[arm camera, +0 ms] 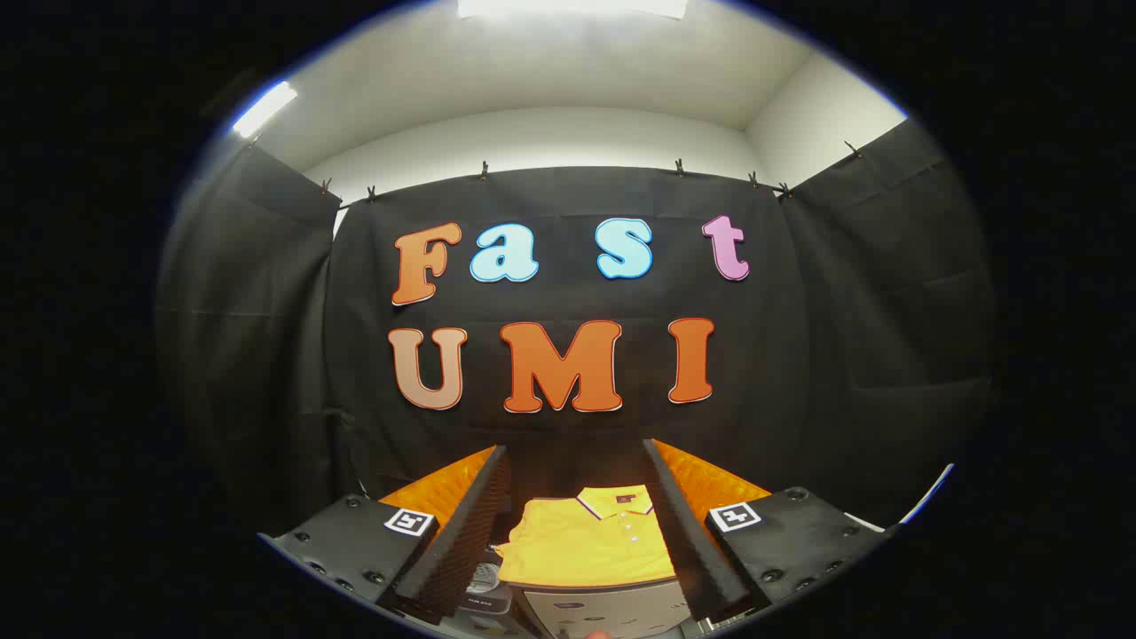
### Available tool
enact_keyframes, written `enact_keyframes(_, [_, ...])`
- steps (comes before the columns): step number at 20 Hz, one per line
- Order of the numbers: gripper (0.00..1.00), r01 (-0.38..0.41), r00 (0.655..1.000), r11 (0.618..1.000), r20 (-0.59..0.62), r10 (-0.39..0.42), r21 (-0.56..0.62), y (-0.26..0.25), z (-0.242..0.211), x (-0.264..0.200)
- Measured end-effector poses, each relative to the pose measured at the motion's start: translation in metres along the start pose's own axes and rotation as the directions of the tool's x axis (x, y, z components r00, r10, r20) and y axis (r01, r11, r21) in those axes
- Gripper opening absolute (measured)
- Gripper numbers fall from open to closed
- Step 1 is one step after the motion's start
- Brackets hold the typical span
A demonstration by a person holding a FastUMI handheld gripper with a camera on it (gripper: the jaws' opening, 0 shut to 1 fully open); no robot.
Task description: Put the clothes into the washing machine and then close the washing machine lid.
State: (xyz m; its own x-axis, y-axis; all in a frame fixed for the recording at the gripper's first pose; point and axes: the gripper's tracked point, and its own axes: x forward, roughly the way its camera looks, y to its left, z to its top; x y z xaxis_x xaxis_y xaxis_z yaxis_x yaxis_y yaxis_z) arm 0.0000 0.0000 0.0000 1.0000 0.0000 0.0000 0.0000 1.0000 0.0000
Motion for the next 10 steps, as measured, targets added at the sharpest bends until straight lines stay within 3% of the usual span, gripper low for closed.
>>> enact_keyframes(10, [0.97,0.001,1.0,1.0,-0.004,-0.001,0.0,-0.007,-0.002,0.015])
